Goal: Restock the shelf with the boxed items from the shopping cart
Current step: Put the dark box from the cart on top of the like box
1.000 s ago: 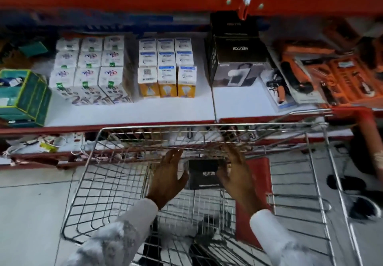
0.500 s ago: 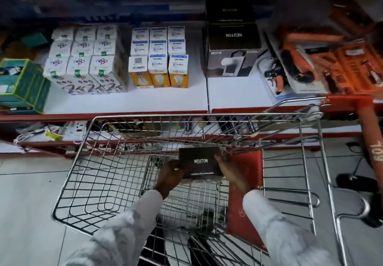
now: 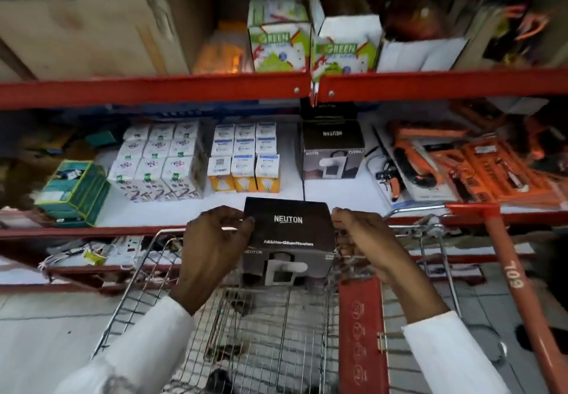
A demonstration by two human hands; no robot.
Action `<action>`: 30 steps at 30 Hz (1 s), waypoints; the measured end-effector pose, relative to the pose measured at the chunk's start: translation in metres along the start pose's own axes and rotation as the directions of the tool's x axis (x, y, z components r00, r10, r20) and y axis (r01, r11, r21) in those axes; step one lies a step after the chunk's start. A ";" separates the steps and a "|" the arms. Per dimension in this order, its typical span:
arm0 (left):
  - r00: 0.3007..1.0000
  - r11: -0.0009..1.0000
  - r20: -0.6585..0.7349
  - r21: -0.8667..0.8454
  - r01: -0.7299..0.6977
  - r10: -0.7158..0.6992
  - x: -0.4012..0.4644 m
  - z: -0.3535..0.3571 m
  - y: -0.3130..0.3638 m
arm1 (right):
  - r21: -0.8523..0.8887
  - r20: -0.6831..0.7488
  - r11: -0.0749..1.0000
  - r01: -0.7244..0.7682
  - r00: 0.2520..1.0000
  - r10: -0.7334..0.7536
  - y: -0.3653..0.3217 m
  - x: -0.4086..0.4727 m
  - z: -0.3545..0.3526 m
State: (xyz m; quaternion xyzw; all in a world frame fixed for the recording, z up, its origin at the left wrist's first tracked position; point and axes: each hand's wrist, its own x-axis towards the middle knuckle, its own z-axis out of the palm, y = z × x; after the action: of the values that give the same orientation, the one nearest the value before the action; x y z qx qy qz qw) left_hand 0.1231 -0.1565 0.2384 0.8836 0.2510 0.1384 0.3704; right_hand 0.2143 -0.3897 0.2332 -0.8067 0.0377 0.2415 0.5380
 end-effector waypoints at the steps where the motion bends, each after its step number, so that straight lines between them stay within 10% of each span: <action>1: 0.998 1.000 -0.050 -0.009 -0.024 0.023 0.005 -0.004 0.010 | 0.006 -0.020 0.999 0.038 0.999 -0.038 -0.011 -0.001 -0.006; 12: 0.995 0.972 0.058 -0.228 -0.064 0.079 0.062 0.055 0.071 | -0.047 -0.260 0.982 0.184 0.947 -0.189 -0.053 0.036 -0.056; 30: 0.960 0.949 0.271 -0.278 0.146 -0.068 0.099 0.161 0.043 | -0.210 -0.248 0.975 0.075 0.960 -0.128 0.013 0.148 -0.066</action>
State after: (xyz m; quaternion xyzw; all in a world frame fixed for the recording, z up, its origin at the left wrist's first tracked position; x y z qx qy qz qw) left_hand 0.2898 -0.2221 0.1648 0.8136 0.2249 0.0378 0.5348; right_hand 0.3636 -0.4237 0.1785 -0.8819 0.0418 0.1082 0.4570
